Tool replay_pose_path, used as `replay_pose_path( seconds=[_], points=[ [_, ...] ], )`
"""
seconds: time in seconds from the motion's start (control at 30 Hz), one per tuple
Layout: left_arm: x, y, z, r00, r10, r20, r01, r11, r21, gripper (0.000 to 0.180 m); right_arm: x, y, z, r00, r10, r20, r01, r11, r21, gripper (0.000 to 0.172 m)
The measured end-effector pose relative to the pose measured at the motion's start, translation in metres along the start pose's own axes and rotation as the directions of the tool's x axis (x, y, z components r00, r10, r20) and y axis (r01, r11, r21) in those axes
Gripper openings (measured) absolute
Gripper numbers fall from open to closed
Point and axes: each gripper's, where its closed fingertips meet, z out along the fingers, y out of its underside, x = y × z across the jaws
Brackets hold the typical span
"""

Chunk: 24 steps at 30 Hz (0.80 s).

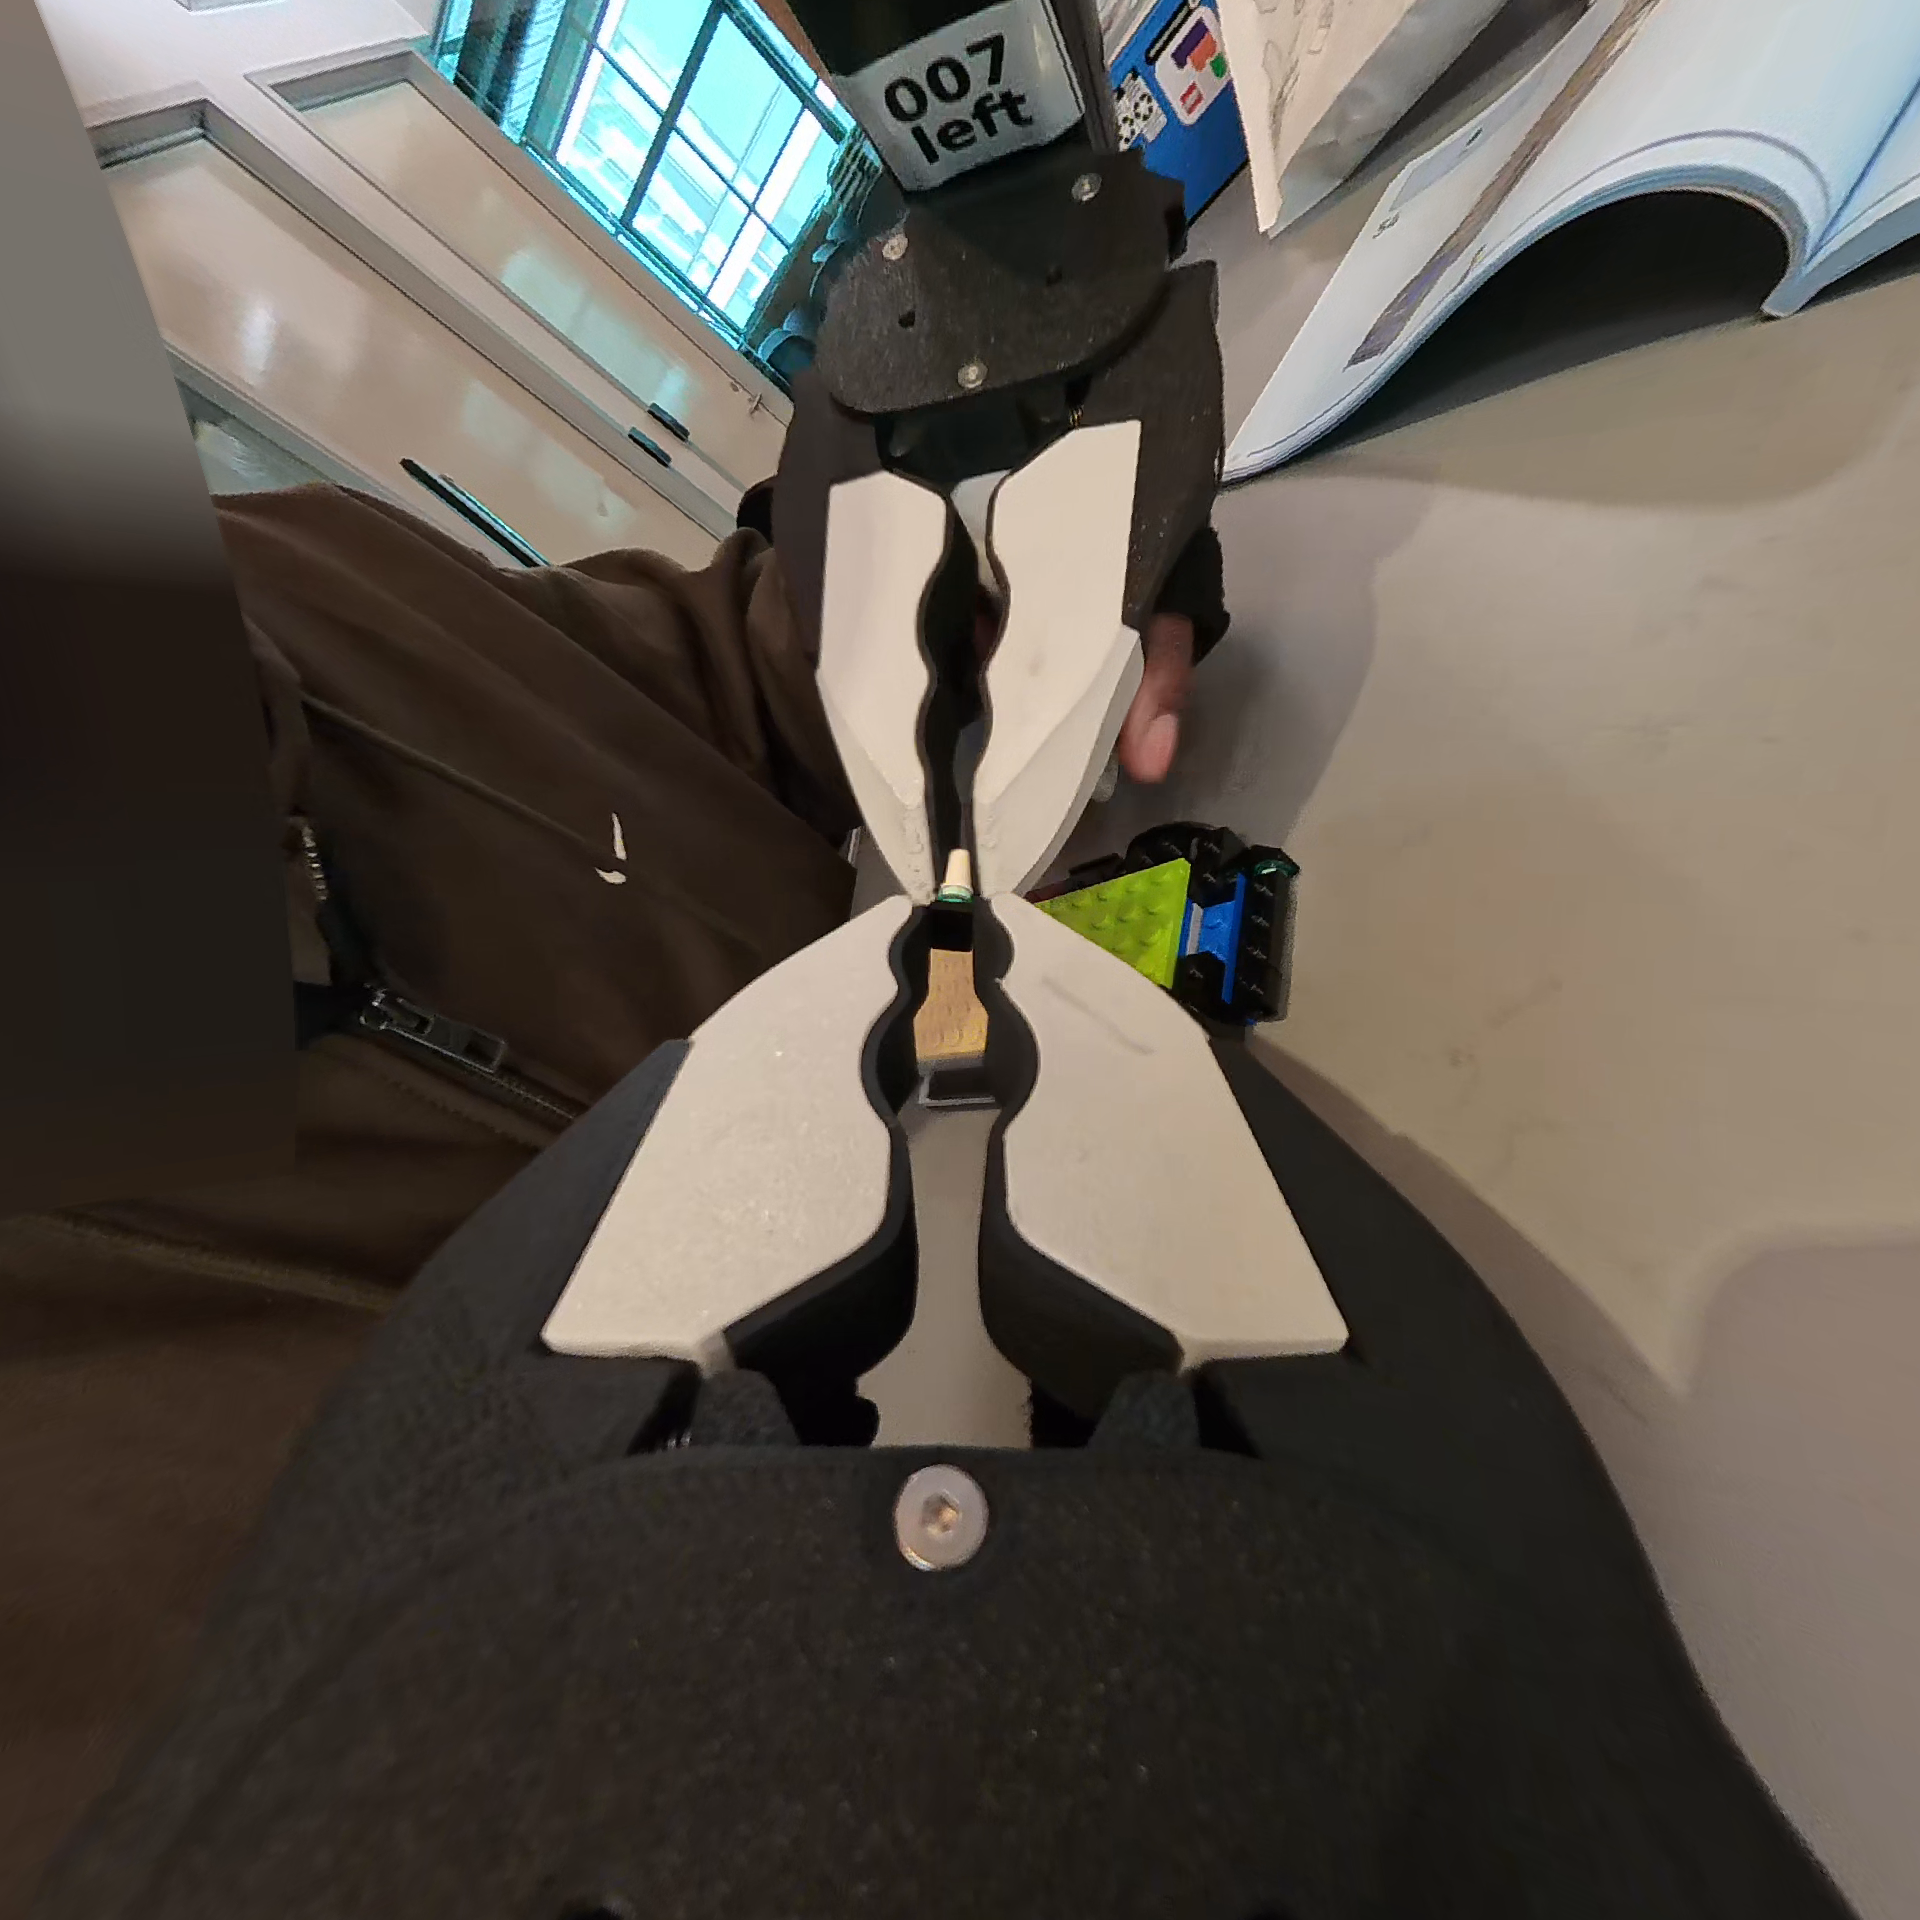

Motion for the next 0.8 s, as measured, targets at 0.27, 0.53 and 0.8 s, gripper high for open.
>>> replay_pose_path(
  seconds=[0.27,0.53,0.8],
  points=[
    [0.000,0.001,-0.003,1.000,-0.009,0.007,0.009,1.000,-0.004,0.003,0.000,-0.001,0.001,0.999,-0.040,-0.034,0.040,0.999,0.005,0.008],
    [-0.010,-0.017,-0.039,0.997,-0.064,0.033,0.059,0.989,0.135,0.003,0.016,-0.011,-0.023,0.996,-0.006,-0.091,0.012,0.998,0.062,0.008],
    [-0.009,-0.012,-0.029,0.998,-0.070,0.005,0.069,0.991,0.116,0.003,0.012,-0.017,-0.021,0.982,-0.055,-0.178,0.070,0.994,0.080,0.008]
  ],
)
